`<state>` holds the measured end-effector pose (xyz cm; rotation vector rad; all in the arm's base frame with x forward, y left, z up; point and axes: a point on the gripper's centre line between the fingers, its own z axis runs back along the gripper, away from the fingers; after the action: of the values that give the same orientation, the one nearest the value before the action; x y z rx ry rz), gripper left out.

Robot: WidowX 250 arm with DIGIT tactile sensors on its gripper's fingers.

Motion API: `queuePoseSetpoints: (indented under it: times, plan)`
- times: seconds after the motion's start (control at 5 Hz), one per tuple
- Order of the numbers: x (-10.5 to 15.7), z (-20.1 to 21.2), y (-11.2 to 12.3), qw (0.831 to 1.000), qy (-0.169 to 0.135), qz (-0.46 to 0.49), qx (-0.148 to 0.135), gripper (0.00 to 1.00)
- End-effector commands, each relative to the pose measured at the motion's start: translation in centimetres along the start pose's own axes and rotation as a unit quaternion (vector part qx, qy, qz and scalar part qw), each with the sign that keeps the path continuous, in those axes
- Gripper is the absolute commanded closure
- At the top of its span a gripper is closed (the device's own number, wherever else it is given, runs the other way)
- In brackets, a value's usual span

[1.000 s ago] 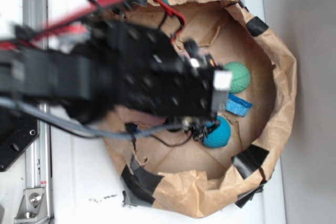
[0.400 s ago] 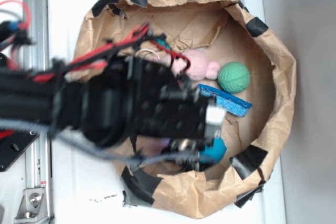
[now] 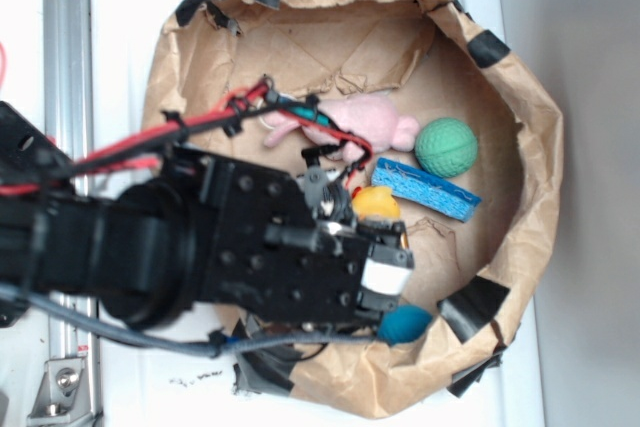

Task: Grab the yellow duck.

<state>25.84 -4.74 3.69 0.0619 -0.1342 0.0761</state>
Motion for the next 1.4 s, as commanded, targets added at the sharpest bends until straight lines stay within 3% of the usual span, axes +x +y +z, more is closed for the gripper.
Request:
queuePoseSetpoints:
  times: [0.0, 0.2, 0.6, 0.8, 1.0, 1.2]
  plan:
    - [2.4, 2.7, 4.6, 0.992, -0.044, 0.113, 0.038, 0.0]
    - [3.0, 1.7, 4.3, 0.985, -0.038, 0.167, -0.002, 0.0]
    - [3.0, -1.0, 1.2, 0.971, 0.01, 0.229, -0.065, 0.0]
    - [2.8, -2.3, 0.5, 0.979, 0.021, 0.193, -0.067, 0.98]
    - [2.0, -2.8, 0.2, 0.978, 0.041, 0.192, -0.071, 1.0]
    - [1.0, -2.3, -0.8, 0.982, 0.041, 0.175, -0.057, 1.0]
